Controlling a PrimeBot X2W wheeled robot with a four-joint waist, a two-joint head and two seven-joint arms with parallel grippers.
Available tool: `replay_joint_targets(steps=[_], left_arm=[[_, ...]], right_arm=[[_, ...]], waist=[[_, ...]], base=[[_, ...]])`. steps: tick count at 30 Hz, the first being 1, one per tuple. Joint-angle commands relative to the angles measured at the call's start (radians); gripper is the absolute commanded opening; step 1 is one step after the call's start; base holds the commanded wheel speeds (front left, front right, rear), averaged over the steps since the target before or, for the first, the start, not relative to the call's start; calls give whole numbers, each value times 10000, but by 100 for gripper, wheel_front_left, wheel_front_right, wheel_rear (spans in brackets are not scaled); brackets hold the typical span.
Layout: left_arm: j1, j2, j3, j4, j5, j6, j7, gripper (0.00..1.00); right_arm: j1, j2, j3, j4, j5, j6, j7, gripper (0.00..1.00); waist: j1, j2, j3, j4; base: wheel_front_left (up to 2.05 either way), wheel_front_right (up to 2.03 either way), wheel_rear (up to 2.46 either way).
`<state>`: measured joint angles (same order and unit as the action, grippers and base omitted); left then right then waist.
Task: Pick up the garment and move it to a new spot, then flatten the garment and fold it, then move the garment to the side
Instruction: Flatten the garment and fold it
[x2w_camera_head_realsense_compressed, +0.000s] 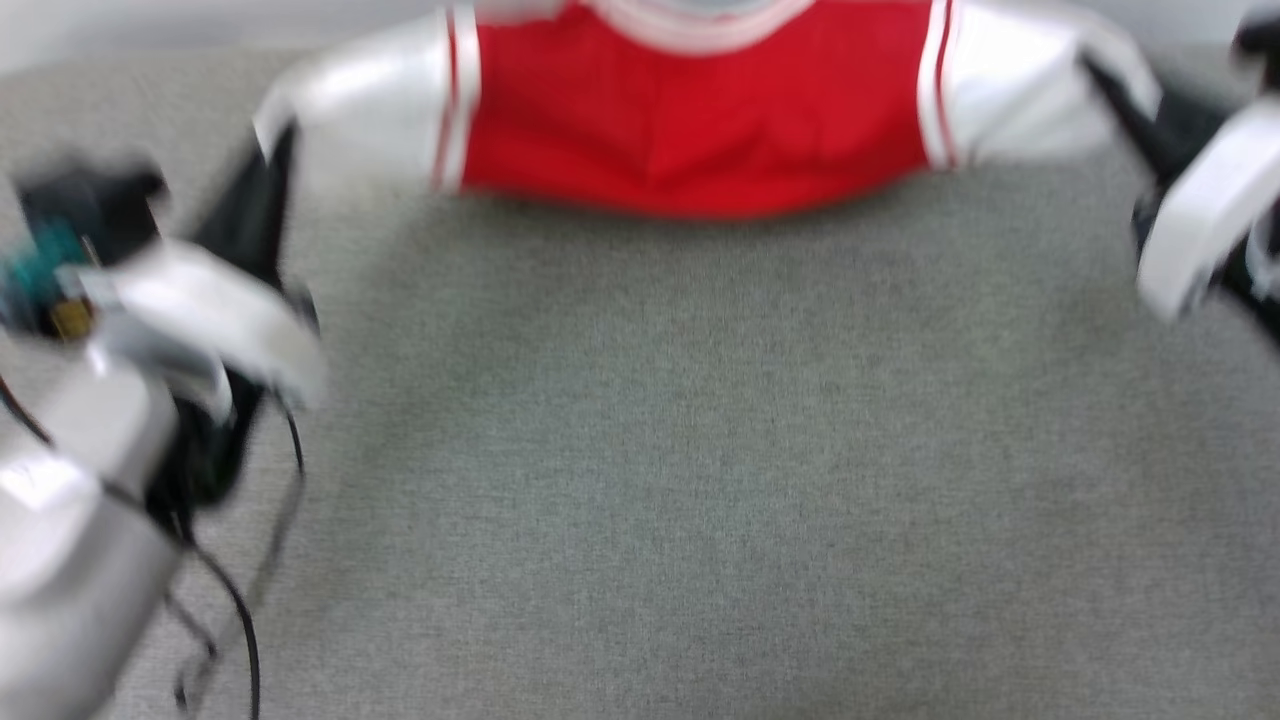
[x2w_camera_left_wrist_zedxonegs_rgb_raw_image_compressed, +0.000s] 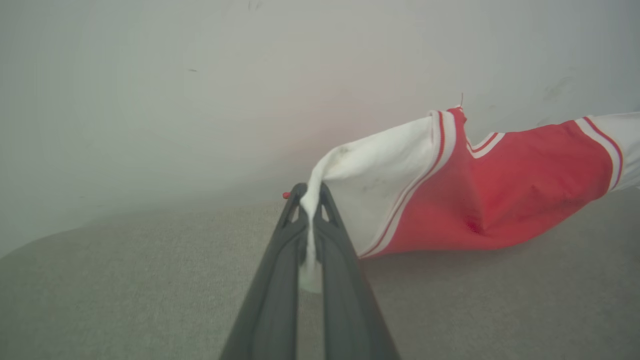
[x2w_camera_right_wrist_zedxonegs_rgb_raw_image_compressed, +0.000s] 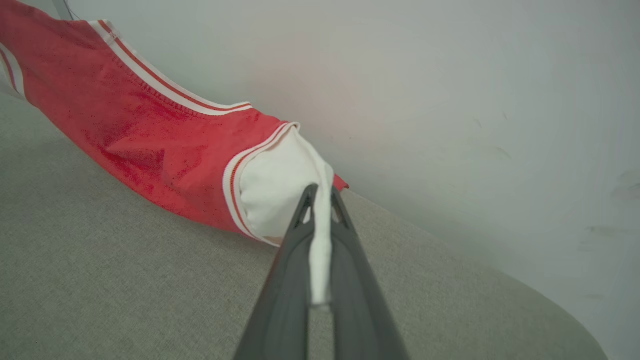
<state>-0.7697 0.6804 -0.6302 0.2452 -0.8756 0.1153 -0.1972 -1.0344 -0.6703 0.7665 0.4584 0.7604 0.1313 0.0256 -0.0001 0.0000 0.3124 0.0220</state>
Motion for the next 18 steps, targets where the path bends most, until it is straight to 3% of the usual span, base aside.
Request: replay_joint_targets(steps=[1,6,18], left_arm=[[611,45,-10,-197,-142,137,-73,0],[2901,318,1,-758,-767,651,-260,0],[6302,253,152,-599,-1773,1005,-582,0]], right_arm=[[580,-132,17,-167,76,-11,-92,0],[2661,-330,-5,-637,303,-11,-47,0],[6942,-114,-851,-762,448,-11,-288,0]], waist=[[1,0,-405,76],[1,0,-1014,-9],[1,0,-2187,-130]], base=[[0,0,0],[0,0,0],[0,0,0]])
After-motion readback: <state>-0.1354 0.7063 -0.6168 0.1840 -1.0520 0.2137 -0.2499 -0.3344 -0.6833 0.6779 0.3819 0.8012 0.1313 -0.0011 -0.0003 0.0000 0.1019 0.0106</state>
